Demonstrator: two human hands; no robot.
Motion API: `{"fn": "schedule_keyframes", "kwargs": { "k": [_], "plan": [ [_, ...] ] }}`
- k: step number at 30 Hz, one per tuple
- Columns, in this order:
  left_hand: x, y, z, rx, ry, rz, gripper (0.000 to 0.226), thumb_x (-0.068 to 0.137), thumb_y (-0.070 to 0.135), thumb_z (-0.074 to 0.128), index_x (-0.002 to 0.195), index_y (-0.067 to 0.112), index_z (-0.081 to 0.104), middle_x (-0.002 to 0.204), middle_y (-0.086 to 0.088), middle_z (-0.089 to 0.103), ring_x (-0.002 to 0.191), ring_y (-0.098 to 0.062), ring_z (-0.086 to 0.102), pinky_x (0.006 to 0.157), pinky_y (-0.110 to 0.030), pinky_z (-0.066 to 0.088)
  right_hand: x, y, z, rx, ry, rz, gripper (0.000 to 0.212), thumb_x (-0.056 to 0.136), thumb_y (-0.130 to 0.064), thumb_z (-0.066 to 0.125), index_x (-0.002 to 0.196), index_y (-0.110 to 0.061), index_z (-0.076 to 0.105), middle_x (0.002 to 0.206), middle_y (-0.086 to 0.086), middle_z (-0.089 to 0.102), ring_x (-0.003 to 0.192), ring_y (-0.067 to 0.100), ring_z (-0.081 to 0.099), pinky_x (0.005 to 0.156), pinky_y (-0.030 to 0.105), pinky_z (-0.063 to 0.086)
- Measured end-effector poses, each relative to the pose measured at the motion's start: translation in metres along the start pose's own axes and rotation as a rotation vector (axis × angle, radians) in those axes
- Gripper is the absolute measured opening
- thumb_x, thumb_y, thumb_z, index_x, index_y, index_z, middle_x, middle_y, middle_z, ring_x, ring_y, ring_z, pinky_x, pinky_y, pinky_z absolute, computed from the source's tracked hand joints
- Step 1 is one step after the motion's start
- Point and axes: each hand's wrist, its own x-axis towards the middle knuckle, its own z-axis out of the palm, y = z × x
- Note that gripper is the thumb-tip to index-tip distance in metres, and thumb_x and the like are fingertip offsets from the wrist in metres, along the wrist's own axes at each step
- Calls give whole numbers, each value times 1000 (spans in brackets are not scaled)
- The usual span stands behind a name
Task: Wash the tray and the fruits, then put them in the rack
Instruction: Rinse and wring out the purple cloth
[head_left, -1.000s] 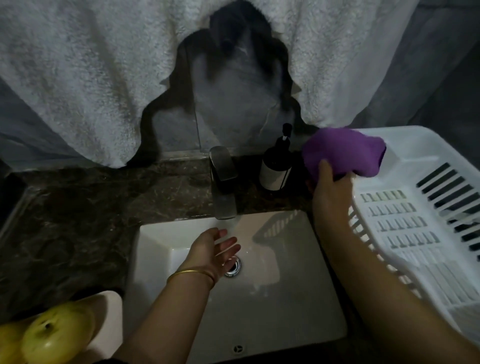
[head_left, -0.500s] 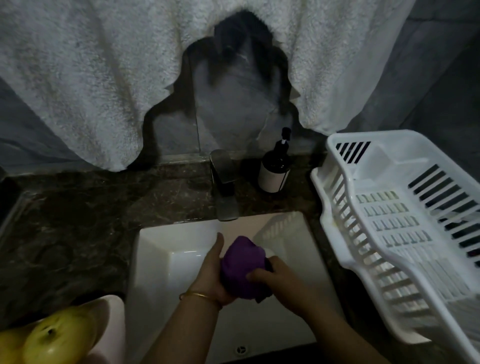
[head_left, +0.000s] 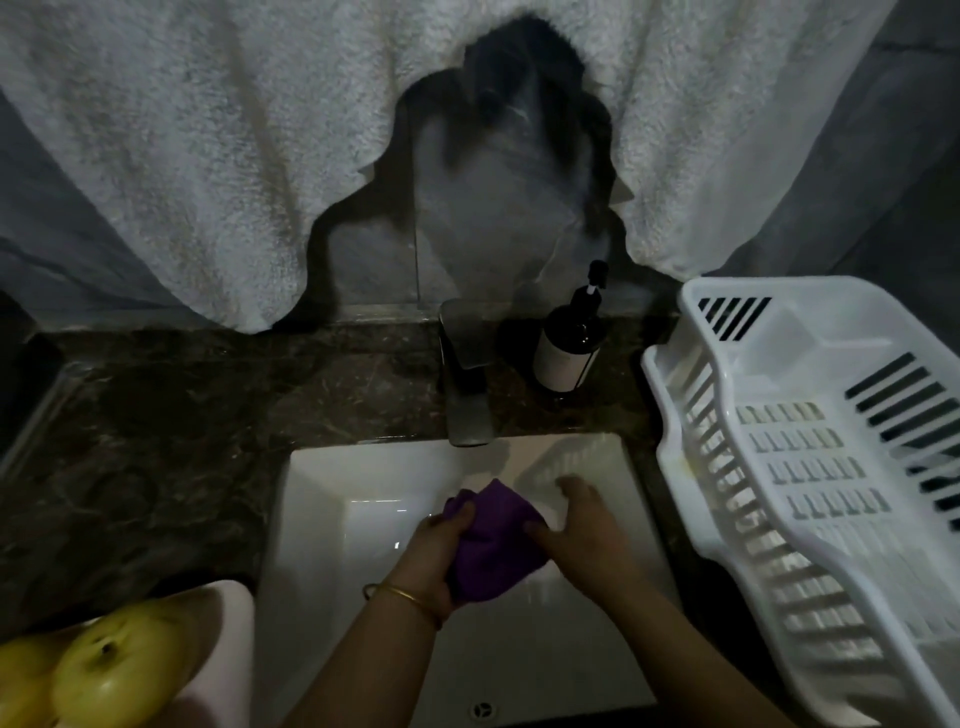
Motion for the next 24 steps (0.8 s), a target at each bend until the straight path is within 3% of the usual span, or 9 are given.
{"fn": "schedule_keyframes", "kwargs": {
  "k": [4, 8, 11, 15, 20, 24],
  "plan": [
    [11, 4, 6, -135, 47, 37, 46, 92, 23, 60, 134, 9, 50, 122, -22, 60, 109, -40, 58, 82, -47, 51, 22, -50, -31, 30, 401, -305, 52, 92, -21, 58, 139, -11, 39, 137, 9, 44, 123, 23, 46, 100, 32, 40],
    [19, 11, 13, -129, 34, 126, 36, 93, 14, 58, 128, 11, 52, 114, -19, 63, 104, -38, 58, 89, -47, 48, 54, -110, -49, -49, 385, -500, 48, 97, -32, 49, 138, -10, 38, 139, 13, 41, 124, 26, 43, 99, 34, 38],
    [20, 16, 17, -128, 40, 157, 36, 91, 10, 59, 127, 11, 52, 112, -17, 63, 101, -36, 59, 88, -46, 49, 76, -140, -45, -270, 294, -452, 57, 98, -47, 38, 141, -11, 30, 141, 18, 36, 126, 33, 40, 96, 40, 39],
    [27, 21, 18, -124, 54, 164, 31, 91, 8, 57, 122, 10, 58, 114, -19, 65, 106, -37, 60, 86, -43, 50, 98, -158, -30, -426, 201, -382, 64, 98, -52, 35, 146, -12, 21, 145, 21, 28, 125, 38, 40, 92, 43, 42],
    [40, 30, 19, -131, 57, 137, 20, 95, 9, 50, 110, 5, 63, 101, -18, 67, 95, -33, 61, 96, -44, 45, 106, -156, -11, -641, 243, -311, 67, 102, -44, 31, 151, -9, 2, 150, 25, 24, 112, 34, 54, 62, 33, 34],
    [48, 36, 20, -117, 53, 91, 26, 95, 13, 51, 115, 2, 62, 92, -14, 67, 85, -29, 61, 90, -39, 47, 107, -162, -7, -639, 293, -284, 70, 99, -54, 27, 149, -8, 10, 145, 25, 29, 114, 35, 52, 64, 33, 36]
  ]
}}
